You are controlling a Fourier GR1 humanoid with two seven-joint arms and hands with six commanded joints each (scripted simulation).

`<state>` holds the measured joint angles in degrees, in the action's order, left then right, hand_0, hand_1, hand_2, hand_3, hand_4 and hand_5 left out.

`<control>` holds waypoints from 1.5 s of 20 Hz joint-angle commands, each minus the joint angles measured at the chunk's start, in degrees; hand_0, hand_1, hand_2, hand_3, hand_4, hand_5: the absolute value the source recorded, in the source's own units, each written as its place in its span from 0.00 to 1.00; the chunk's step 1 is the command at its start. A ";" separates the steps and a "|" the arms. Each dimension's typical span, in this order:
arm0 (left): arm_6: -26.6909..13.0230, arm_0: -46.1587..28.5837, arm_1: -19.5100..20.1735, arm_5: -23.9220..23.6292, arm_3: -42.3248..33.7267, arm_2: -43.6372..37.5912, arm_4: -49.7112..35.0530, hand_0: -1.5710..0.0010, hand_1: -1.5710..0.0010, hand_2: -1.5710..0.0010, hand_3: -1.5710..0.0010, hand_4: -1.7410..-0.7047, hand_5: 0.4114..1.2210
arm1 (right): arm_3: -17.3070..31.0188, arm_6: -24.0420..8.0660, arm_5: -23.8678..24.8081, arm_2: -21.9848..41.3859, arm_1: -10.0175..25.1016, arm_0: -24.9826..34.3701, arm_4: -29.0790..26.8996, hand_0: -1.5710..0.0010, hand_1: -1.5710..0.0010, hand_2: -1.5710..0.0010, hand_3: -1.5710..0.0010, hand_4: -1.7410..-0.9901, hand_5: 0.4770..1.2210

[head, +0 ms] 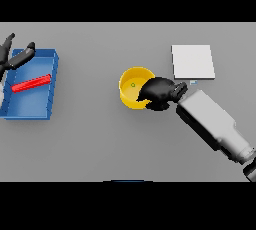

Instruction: Pick up the red beaker and tilt it to pour out 1 green nut into yellow bowl. Pick up the yellow bowl and place it on the metallic measuring scale.

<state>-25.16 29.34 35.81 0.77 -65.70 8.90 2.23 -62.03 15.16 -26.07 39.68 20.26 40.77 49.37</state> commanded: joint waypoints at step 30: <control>-3.97 -0.78 -0.19 0.17 -2.96 -1.18 -2.83 1.00 1.00 1.00 1.00 0.86 0.42 | -0.13 -6.75 2.54 -12.44 12.45 5.57 -3.18 0.00 0.00 0.01 0.26 0.00 1.00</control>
<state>-29.20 28.56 35.63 0.94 -68.67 7.71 -0.59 -62.13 8.12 -23.50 27.25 32.72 46.32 46.29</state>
